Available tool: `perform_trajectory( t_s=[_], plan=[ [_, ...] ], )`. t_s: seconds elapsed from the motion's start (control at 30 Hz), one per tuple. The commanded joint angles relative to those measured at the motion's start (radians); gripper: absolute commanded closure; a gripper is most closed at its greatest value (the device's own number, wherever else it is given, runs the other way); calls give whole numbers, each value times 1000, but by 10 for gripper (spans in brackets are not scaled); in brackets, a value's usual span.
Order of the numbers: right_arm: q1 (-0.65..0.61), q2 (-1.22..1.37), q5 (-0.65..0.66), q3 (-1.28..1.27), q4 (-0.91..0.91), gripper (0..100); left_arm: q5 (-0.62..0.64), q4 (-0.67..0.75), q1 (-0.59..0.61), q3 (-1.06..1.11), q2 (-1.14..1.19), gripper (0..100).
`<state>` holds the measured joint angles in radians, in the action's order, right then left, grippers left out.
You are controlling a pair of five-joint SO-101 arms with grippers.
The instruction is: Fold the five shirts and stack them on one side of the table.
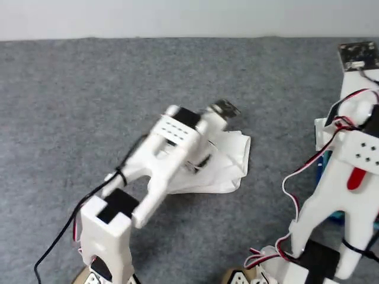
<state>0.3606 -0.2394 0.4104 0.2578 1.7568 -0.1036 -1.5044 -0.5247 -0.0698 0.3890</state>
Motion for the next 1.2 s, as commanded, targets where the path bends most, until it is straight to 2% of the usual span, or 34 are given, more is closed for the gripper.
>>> perform_trajectory(
  t_s=[0.0,0.17,0.3,0.57,0.8,0.93,1.17],
  plan=[
    [15,-45,6,6,36,990,37,-52,-104,-30,-52,987],
    [16,-45,6,6,36,990,64,-69,-212,-28,-110,987],
    [16,-45,5,6,36,990,61,-63,-235,16,-87,987],
    [16,-47,5,6,36,990,58,-64,-66,19,-181,987],
    [13,-47,6,6,36,990,35,-101,-64,24,-287,987],
    [13,-47,6,6,36,990,37,-57,-94,25,-222,987],
    [15,-47,6,6,38,990,37,14,-238,21,-12,987]
  ],
)
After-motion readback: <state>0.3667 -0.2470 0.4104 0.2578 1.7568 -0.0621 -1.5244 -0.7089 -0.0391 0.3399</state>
